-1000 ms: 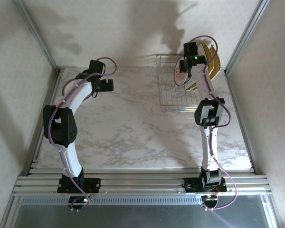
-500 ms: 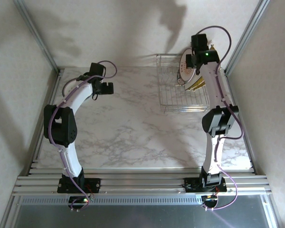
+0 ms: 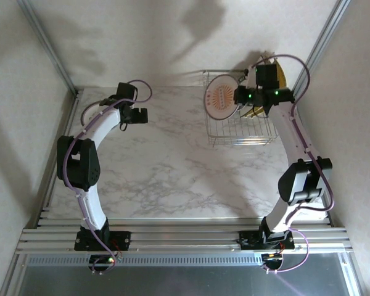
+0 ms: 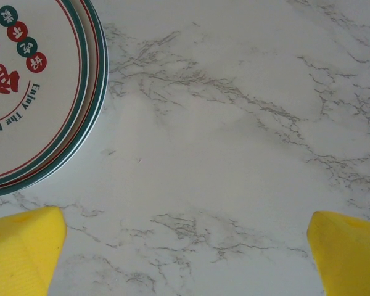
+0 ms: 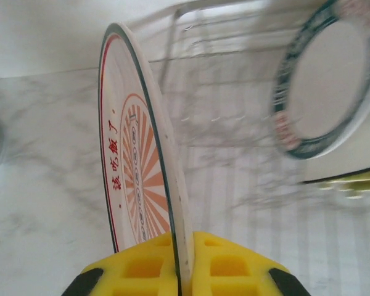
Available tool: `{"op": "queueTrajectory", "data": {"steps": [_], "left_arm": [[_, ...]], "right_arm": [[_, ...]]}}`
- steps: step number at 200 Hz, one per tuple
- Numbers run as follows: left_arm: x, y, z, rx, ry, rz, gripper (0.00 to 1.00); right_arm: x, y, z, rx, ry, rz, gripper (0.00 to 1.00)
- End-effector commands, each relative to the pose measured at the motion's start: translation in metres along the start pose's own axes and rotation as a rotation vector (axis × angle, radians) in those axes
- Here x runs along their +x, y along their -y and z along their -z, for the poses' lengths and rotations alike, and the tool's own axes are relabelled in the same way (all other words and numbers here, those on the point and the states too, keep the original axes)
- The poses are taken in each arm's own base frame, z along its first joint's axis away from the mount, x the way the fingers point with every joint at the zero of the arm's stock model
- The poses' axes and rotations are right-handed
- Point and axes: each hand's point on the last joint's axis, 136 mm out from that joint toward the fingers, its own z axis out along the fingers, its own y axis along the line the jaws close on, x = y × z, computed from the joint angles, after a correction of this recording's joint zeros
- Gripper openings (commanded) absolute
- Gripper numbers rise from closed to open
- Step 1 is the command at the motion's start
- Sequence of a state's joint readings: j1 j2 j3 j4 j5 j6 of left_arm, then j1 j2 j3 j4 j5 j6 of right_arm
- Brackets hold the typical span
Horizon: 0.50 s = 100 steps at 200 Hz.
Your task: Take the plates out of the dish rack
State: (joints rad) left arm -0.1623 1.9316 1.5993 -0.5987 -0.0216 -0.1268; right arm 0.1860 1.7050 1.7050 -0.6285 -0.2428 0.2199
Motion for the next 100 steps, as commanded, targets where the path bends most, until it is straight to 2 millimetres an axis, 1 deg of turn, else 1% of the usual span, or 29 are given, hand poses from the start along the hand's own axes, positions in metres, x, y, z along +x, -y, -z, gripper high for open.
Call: {"op": "queueTrajectory", "data": {"steps": [1,8,19,38,59,81,95,100], "left_arm": [[-0.004,0.004,0.009,0.022,0.026,0.006,1.0],[-0.004,0.005,0.009,0.03,0.027,0.009,1.0],[-0.006,0.007,0.011,0.038,0.031,0.01,1.0],[-0.008,0.01,0.012,0.062,0.046,0.016,1.0],[-0.007,0.013,0.008,0.072,0.035,0.013,1.0],[-0.007,0.015,0.007,0.084,0.037,0.016,1.0],[-0.012,0.024,0.012,0.141,0.059,0.024,1.0],[-0.014,0.031,0.016,0.181,0.07,0.026,1.0]], "right_arm": [[-0.014,-0.059,0.01,-0.388,0.094,-0.072,0.0],[-0.006,-0.062,0.006,-0.435,0.088,-0.095,0.0],[0.004,-0.062,-0.002,-0.473,0.081,-0.127,0.0],[0.024,-0.056,-0.019,-0.498,0.049,-0.162,0.0],[0.041,-0.044,-0.038,-0.466,0.014,-0.182,0.0],[0.05,-0.042,-0.049,-0.48,-0.007,-0.196,0.0],[0.052,-0.041,-0.053,-0.493,-0.006,-0.207,0.0],[0.053,-0.042,-0.054,-0.503,-0.008,-0.212,0.0]]}}
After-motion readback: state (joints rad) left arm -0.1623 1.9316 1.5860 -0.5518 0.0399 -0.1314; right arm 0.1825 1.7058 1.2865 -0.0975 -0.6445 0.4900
